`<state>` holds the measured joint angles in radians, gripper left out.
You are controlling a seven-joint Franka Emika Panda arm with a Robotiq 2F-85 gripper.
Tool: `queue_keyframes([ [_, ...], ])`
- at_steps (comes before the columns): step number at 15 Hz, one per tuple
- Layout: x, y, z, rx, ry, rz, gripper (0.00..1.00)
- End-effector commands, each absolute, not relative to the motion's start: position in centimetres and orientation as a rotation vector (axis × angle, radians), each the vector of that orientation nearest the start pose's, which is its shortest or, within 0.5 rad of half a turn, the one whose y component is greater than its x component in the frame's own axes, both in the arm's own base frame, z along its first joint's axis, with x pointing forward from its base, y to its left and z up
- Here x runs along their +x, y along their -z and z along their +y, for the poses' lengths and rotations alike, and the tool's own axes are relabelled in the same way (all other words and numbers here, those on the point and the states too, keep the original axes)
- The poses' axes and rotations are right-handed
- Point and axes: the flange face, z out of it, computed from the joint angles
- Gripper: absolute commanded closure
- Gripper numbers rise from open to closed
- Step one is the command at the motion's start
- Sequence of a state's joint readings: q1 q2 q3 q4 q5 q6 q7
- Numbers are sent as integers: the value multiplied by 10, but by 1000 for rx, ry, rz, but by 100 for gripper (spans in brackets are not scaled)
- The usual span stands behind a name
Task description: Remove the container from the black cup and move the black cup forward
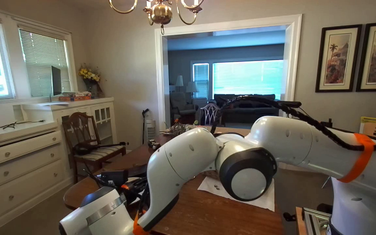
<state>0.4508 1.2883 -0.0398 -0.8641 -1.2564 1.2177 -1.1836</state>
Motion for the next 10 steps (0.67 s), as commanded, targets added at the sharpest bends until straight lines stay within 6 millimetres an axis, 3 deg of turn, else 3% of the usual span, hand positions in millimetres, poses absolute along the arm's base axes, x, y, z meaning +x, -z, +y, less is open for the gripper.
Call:
queue_keyframes([
  [1, 696, -141, 195, 1050, 1468, 1325, 95],
  [3, 693, -136, 199, 1037, 1489, 1315, 95],
  [4, 693, -136, 200, 1030, 1498, 1313, 55],
  [5, 692, -134, 201, 1026, 1506, 1309, 54],
  [10, 692, -141, 200, 1027, 1541, 1276, 18],
])
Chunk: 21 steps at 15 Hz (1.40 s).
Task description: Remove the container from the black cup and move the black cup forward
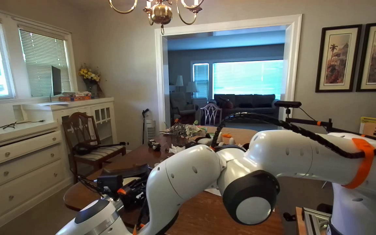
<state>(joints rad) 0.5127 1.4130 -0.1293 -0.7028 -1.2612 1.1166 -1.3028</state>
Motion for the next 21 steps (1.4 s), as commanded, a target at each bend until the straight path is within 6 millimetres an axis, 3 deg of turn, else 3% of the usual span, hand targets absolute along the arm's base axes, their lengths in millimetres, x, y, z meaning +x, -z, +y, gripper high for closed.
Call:
queue_keyframes([
  [1, 693, -146, 199, 1041, 1538, 1275, 9],
  [4, 696, -163, 198, 1102, 1515, 1279, 0],
  [6, 706, -183, 205, 1184, 1406, 1379, 0],
  [10, 721, -249, 231, 1253, 1211, 1484, 0],
  [15, 739, -334, 249, 1258, 946, 1643, 0],
  [18, 753, -369, 250, 1214, 784, 1757, 0],
  [21, 768, -389, 242, 1165, 627, 1867, 0],
])
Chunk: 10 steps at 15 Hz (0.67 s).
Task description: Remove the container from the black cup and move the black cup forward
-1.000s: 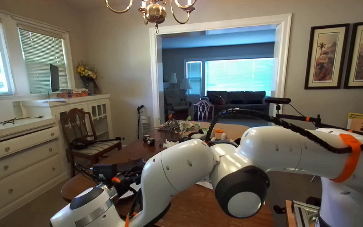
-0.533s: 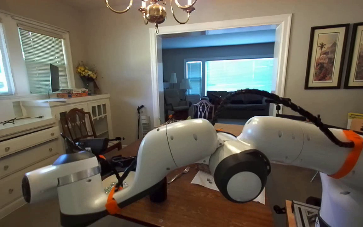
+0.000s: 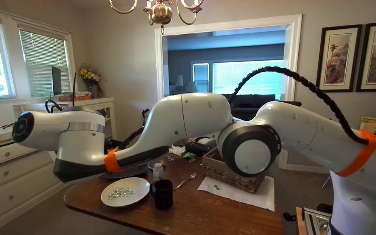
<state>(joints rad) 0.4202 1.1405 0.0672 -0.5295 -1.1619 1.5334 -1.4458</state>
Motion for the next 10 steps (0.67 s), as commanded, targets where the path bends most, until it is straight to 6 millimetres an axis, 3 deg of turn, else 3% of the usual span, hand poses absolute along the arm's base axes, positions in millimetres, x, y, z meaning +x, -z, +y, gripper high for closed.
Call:
queue_keyframes([
  [1, 773, -394, 238, 1146, 576, 1905, 0],
  [6, 791, -400, 215, 1054, 348, 2096, 0],
  [7, 792, -400, 218, 1086, 412, 2004, 0],
  [10, 796, -399, 208, 1074, 368, 2051, 0],
])
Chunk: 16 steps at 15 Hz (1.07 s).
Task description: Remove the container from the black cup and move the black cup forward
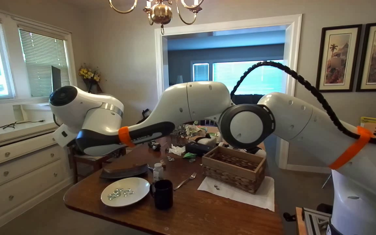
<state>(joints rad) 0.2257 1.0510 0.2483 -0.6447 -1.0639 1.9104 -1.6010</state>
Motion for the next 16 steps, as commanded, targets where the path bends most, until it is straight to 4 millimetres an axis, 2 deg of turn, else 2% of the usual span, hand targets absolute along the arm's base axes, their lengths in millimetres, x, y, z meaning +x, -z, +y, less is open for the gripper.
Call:
queue_keyframes([
  [1, 795, -399, 209, 1072, 366, 2055, 0],
  [4, 795, -392, 211, 967, 413, 2108, 0],
  [7, 795, -380, 206, 801, 430, 2250, 0],
  [13, 795, -359, 200, 493, 366, 2429, 0],
  [16, 790, -341, 194, 481, 462, 2515, 0],
])
